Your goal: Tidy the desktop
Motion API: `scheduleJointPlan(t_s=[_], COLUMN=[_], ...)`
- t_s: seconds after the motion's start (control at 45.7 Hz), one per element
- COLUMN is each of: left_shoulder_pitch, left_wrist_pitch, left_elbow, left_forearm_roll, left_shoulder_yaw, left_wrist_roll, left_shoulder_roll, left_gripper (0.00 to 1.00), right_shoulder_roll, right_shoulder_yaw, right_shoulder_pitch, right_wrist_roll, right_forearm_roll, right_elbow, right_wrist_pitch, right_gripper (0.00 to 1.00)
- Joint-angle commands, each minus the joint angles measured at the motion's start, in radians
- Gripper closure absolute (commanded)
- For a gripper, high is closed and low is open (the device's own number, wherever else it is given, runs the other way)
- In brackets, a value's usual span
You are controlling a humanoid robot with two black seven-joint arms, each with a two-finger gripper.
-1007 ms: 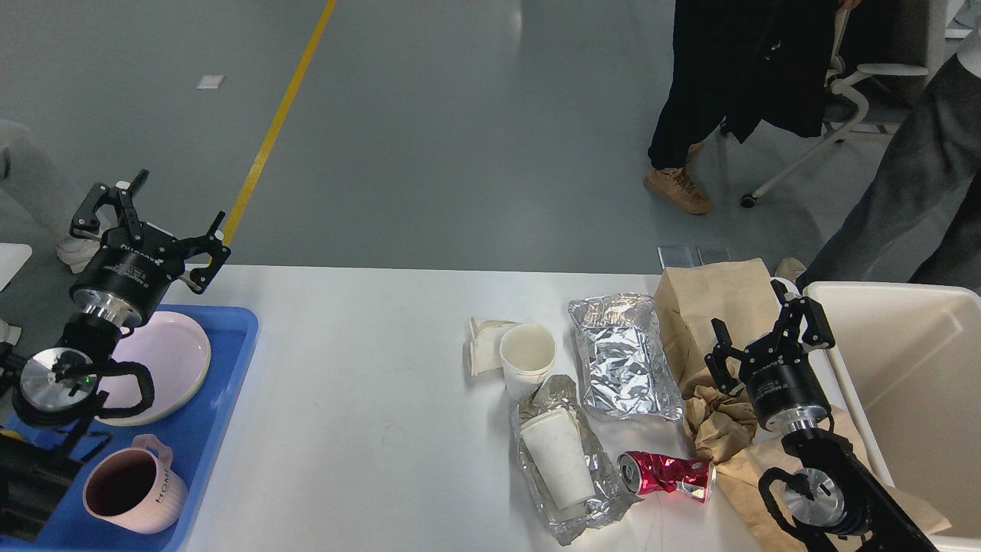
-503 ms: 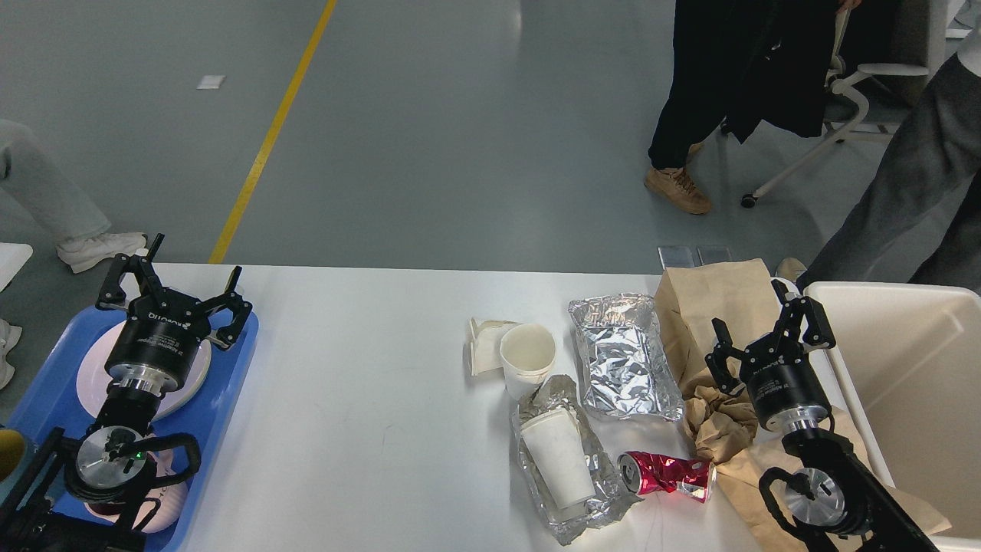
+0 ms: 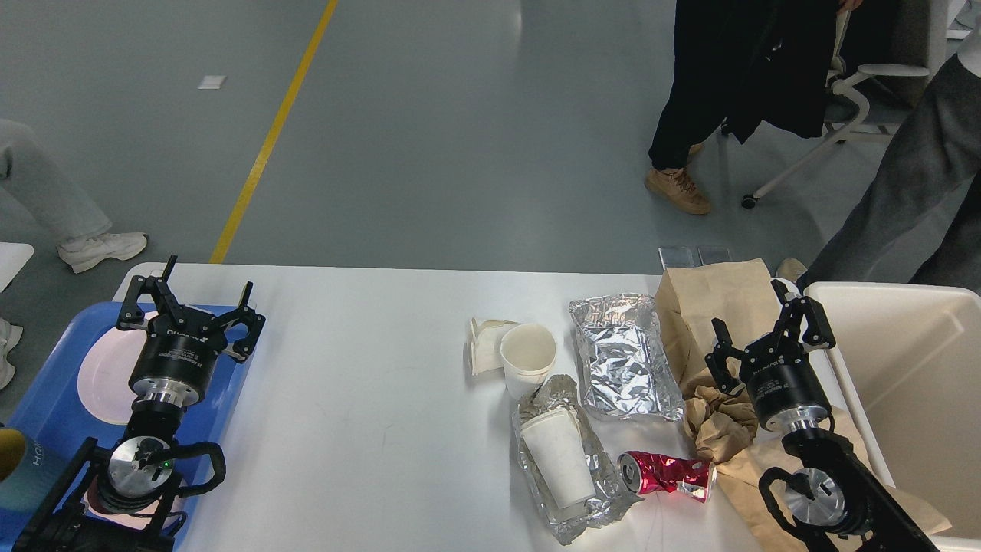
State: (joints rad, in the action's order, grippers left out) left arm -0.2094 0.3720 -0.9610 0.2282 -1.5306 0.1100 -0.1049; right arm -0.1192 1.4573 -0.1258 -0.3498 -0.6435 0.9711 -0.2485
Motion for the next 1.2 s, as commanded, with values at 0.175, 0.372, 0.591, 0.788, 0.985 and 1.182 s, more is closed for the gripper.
scheduleJointPlan(t_s=[0.175,0.372,0.591,0.788,0.985,1.182], left_shoulder_pitch=[-0.054,-0.059,-0.041,-0.062,-0.116,-0.143], left_wrist_pitch=[0.024,0.059,0.220,0.312,0.298,0.300], left_elbow=[0.034,0.042,0.160,0.234,0.303,0.344], left_forearm_roll=[-0.013,-0.013,-0.015,-0.033,-0.049,-0.033], left_shoulder_yaw=[-0.019,-0.011,0.007,-0.006,-0.003,0.017], left_wrist_roll=[0.013,0.013,0.011,0.025,0.040,0.040], left_shoulder_roll=[-0.004,-0.059,-0.038,-0.024,-0.032,-0.030], left_gripper=[0.04,0.04,0.04,0.04,0.04,0.04], right_shoulder_roll=[0.000,0.001,0.001,0.001,0.001,0.001], right_shoulder_yaw=[0.000,0.000,0.000,0.000,0.000,0.000], right_shoulder_pitch=[0.000,0.000,0.000,-0.002,-0.002,-0.002], right_wrist_roll=[0.000,0.000,0.000,0.000,0.000,0.000], right_forearm_roll=[0.001,-0.001,-0.001,0.001,-0.001,-0.001], right_elbow=[0.000,0.000,-0.002,-0.003,-0.003,-0.005], right_wrist_pitch=[0.000,0.000,0.000,0.000,0.000,0.000], right_gripper=[0.00,0.00,0.00,0.00,0.00,0.00])
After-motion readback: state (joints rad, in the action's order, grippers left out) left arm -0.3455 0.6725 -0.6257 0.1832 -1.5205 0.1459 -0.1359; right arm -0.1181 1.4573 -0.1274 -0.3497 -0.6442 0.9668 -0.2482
